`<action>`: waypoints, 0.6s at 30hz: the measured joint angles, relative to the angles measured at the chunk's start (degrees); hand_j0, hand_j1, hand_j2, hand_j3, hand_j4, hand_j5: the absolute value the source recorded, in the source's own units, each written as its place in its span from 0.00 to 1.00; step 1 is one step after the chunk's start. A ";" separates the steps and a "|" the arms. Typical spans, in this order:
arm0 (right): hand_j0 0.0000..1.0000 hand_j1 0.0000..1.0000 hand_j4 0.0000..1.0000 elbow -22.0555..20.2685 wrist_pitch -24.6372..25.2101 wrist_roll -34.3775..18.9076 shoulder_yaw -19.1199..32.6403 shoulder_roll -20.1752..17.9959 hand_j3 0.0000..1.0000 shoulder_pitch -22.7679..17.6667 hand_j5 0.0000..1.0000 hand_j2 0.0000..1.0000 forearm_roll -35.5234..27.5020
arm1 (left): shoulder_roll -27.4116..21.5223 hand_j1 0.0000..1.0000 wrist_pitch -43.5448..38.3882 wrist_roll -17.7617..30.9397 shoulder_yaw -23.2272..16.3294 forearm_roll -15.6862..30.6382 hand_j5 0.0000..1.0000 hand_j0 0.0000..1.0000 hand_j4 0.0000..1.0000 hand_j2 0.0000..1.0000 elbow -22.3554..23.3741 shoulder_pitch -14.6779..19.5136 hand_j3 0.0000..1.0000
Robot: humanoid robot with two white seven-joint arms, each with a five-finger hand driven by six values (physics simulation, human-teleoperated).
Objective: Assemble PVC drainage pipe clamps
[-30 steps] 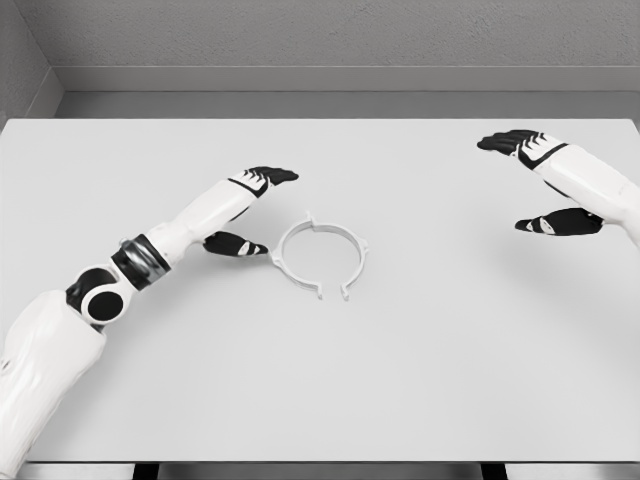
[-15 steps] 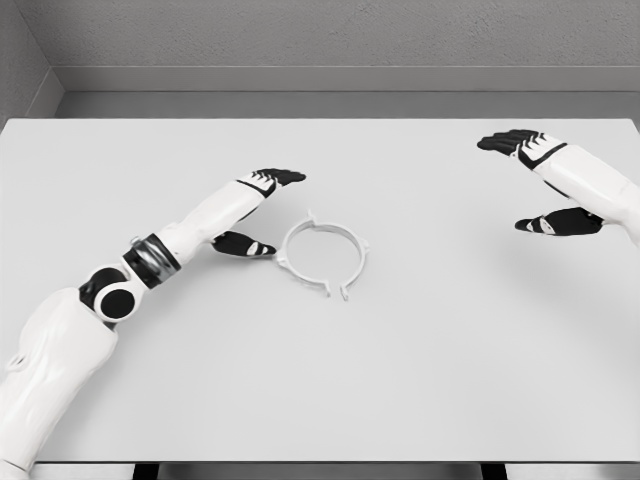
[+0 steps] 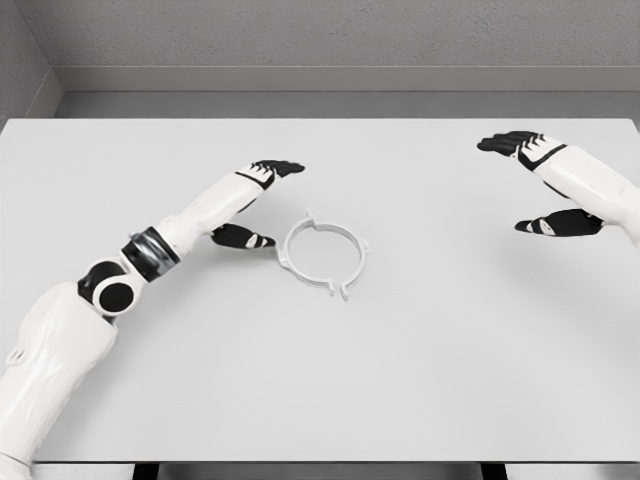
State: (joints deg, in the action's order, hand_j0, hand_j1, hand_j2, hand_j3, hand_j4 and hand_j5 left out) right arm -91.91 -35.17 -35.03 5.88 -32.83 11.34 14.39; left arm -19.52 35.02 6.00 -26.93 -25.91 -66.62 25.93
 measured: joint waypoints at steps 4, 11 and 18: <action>1.00 1.00 1.00 0.00 0.00 0.00 0.00 0.00 1.00 0.00 1.00 1.00 -0.03 | 0.12 1.00 0.00 0.00 -0.28 -0.06 1.00 1.00 1.00 1.00 1.17 1.14 1.00; 1.00 1.00 1.00 -0.03 0.00 0.00 0.00 0.00 1.00 -0.17 1.00 1.00 -0.05 | 1.10 1.00 0.00 0.01 -1.13 -0.22 1.00 1.00 1.00 1.00 2.51 1.05 1.00; 1.00 1.00 1.00 -0.01 0.00 0.00 0.00 0.00 1.00 -0.17 1.00 1.00 -0.07 | 1.24 1.00 0.00 0.00 -1.31 -0.23 1.00 1.00 1.00 1.00 2.81 0.79 1.00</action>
State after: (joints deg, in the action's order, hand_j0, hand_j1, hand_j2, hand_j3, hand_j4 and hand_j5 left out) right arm -91.92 -35.17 -35.03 5.88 -32.83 11.16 14.32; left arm -18.28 35.03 6.01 -28.24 -26.14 -63.81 26.72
